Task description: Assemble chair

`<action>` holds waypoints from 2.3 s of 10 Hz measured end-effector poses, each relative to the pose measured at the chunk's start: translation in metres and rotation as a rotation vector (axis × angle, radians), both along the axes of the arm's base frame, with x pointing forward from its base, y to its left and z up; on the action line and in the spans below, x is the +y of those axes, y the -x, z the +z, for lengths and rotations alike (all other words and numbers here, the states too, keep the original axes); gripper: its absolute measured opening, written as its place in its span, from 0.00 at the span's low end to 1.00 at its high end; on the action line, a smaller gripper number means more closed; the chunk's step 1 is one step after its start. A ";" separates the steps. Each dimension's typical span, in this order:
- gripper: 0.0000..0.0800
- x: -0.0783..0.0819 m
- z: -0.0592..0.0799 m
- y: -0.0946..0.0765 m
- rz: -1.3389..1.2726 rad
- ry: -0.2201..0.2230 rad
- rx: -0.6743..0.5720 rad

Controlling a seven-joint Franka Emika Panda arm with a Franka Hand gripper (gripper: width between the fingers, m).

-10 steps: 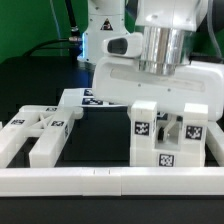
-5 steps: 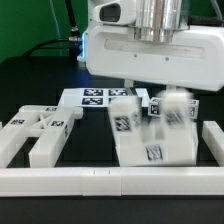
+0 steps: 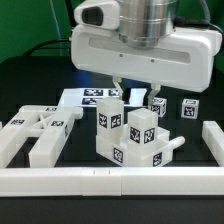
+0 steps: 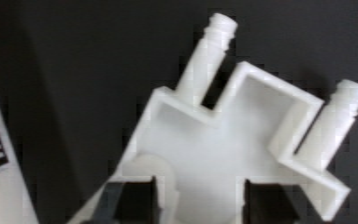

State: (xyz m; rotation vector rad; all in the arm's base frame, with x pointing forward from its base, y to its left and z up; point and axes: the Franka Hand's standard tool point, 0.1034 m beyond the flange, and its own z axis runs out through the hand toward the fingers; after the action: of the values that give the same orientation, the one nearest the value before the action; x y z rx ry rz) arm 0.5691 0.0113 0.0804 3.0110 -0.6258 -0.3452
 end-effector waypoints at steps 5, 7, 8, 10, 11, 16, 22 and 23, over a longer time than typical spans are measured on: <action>0.67 -0.001 -0.006 -0.002 -0.033 0.023 -0.026; 0.81 0.001 -0.023 0.009 -0.038 0.046 -0.076; 0.81 0.001 -0.020 0.007 -0.039 0.044 -0.074; 0.81 0.000 -0.020 0.007 -0.040 0.045 -0.076; 0.81 0.000 -0.020 0.007 -0.041 0.045 -0.077; 0.81 -0.001 -0.048 0.034 -0.164 0.108 -0.207; 0.81 -0.018 -0.058 0.038 -0.143 0.117 -0.190; 0.81 -0.020 -0.062 0.040 -0.142 0.122 -0.191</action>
Offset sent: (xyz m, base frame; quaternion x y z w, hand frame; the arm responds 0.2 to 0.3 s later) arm 0.0000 0.0000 0.0000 0.0000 0.0000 0.0000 1.0000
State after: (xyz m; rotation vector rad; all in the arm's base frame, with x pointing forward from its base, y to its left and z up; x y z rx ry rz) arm 0.5293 -0.0083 0.0180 2.9112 -0.8454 -0.0215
